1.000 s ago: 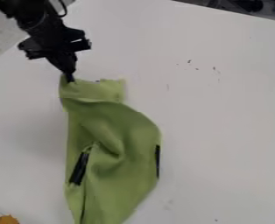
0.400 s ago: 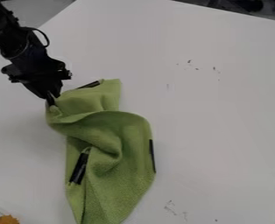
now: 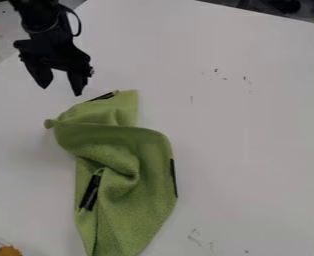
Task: Fold the cloth from top right to top left
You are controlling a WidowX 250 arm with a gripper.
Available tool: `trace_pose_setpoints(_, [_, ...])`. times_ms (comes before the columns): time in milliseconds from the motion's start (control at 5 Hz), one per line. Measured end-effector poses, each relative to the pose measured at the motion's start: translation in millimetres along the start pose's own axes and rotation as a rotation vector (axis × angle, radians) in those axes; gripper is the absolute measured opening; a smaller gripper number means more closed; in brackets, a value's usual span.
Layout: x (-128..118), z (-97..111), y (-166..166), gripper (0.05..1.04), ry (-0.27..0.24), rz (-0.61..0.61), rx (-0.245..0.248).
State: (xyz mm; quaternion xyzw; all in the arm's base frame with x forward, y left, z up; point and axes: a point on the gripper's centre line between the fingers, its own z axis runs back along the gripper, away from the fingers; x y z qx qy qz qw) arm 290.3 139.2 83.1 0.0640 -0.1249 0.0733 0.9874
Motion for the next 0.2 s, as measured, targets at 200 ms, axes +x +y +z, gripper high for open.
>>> trace_pose_setpoints(200, [4.1,3.9,-15.5,1.004,0.017,-0.013,0.001])
